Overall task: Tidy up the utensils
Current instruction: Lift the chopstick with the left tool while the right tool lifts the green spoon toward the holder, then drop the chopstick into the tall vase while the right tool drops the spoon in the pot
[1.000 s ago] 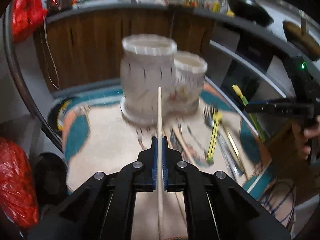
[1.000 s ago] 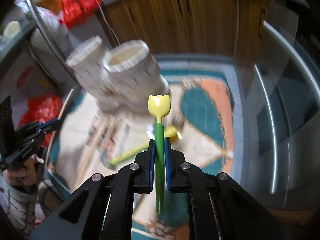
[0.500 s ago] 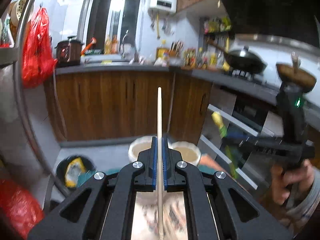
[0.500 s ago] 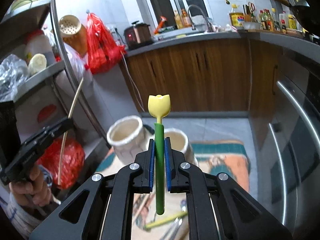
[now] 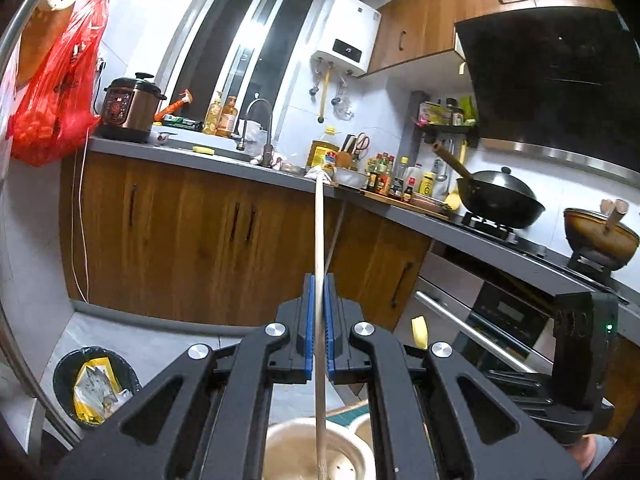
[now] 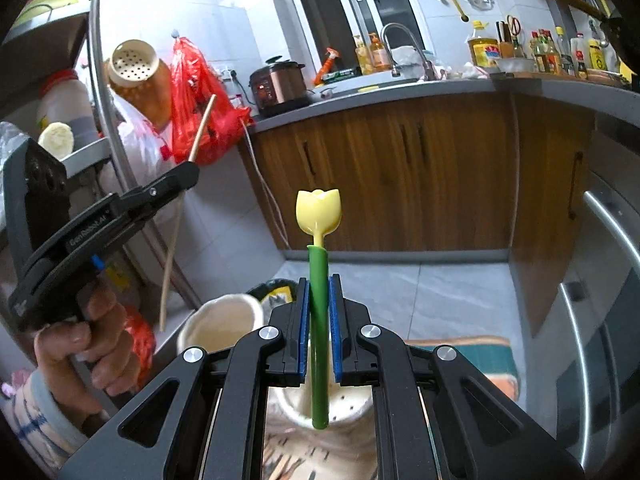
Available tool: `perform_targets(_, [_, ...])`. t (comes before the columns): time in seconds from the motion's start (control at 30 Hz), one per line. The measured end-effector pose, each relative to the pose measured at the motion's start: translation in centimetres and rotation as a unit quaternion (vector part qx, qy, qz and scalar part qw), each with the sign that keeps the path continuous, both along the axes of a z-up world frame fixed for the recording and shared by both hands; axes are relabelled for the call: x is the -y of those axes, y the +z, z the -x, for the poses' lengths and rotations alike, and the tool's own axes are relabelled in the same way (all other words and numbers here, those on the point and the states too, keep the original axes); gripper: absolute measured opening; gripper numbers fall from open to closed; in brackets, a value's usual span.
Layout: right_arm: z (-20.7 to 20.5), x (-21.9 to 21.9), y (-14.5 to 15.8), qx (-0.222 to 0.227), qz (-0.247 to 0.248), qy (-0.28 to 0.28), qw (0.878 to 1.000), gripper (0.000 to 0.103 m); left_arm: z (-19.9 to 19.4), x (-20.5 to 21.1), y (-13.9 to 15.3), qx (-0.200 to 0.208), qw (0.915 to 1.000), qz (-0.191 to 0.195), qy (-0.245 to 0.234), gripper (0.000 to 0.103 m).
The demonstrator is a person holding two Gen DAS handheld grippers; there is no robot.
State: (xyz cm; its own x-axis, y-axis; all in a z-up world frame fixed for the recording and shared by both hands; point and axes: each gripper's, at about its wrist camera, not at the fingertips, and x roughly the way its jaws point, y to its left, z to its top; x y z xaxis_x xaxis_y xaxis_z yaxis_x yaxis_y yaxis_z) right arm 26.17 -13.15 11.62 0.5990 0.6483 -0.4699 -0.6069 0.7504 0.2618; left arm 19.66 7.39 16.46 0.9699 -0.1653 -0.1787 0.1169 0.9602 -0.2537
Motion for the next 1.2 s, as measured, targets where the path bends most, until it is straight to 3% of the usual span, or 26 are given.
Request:
perform_targets(0.23, [-0.8, -0.9, -2.4, 0.017, 0.002, -0.011, 1.0, 0.011, 0.8, 0.4, -3.8, 0.014, 0.9995, -0.023, 0.019, 0.004])
perform_targets(0.47, [1.6, -1.0, -4.6, 0.027, 0.028, -0.011, 0.999, 0.011, 3.8, 1.3, -7.3, 0.002, 0.9981, -0.051, 0.034, 0.004])
perform_targets(0.7, [3.9, -1.0, -5.0, 0.028, 0.064, -0.012, 0.997, 0.011, 5.6, 2.4, -8.1, -0.026, 0.9947, -0.094, 0.033, 0.004])
perform_targets(1.2, [1.0, -2.9, -5.5, -0.023, 0.134, -0.016, 0.991, 0.011, 3.5, 2.7, -7.6, -0.109, 0.9815, -0.147, 0.057, 0.006])
